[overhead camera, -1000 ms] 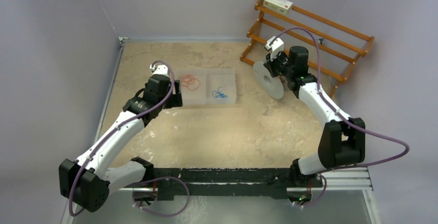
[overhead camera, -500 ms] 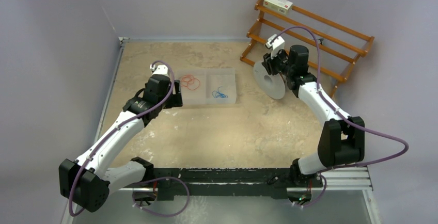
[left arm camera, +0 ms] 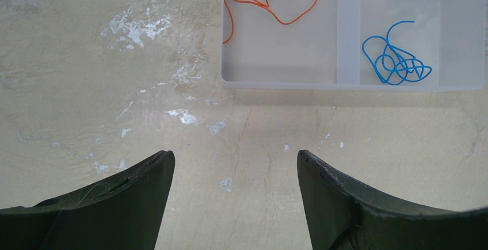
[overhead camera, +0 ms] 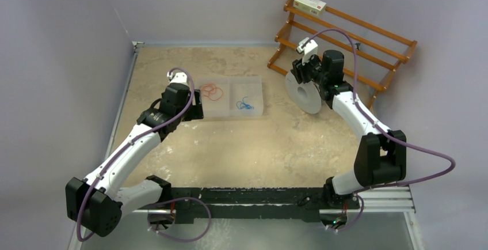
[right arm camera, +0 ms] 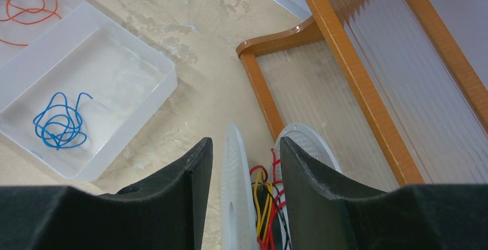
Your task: Wrap the cables
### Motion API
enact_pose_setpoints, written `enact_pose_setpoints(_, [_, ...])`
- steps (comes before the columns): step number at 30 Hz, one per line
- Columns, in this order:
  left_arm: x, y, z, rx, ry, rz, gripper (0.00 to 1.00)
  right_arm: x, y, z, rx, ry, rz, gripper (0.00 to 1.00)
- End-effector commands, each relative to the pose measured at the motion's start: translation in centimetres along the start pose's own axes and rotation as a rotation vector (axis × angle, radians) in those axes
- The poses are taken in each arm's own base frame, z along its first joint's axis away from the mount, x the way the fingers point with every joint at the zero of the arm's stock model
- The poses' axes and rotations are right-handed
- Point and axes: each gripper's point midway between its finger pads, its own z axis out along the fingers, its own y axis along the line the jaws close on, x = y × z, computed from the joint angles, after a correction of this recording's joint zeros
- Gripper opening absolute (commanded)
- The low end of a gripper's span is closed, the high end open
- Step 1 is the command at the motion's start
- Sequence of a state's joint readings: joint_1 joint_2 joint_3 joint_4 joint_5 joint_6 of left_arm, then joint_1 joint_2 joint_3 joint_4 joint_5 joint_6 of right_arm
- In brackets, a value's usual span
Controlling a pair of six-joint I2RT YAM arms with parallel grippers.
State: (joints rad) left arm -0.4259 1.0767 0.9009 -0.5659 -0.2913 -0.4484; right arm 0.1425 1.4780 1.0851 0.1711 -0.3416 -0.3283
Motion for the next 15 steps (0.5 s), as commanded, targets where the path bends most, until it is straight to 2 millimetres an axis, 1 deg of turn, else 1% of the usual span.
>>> enact_pose_setpoints(1, [-0.8,0.0,-0.3,0.011,-0.038,0.008,0.78,-4.4,-1.5,-1.4,0.058,-0.099,-0.016,0.49])
enact_pose_setpoints(4, [-0.8,0.0,-0.3,0.011,-0.037,0.009,0.78,-4.9,-1.4,-2.6,0.077,-0.106,0.028,0.50])
enact_pose_setpoints(6, [-0.7,0.0,-0.3,0.012,-0.037,0.008,0.78,-5.9,-2.0,-4.2,0.141,-0.129,0.079,0.50])
enact_pose_setpoints(7, [-0.7,0.0,-0.3,0.013,-0.035,0.007,0.78,-6.7,-2.0,-5.5,0.165,-0.149,0.103,0.51])
enact_pose_setpoints(8, [-0.8,-0.1,-0.3,0.018,-0.037,0.007,0.78,-6.8,-2.0,-6.5,0.187,-0.150,0.140,0.51])
enact_pose_setpoints(10, [-0.8,-0.2,-0.3,0.023,-0.036,0.007,0.78,-6.8,-1.6,-8.2,0.213,-0.145,0.231,0.52])
enact_pose_setpoints(15, [-0.7,-0.6,-0.4,0.042,-0.033,0.006,0.78,-5.5,-3.7,-12.9,0.446,-0.098,0.371,0.53])
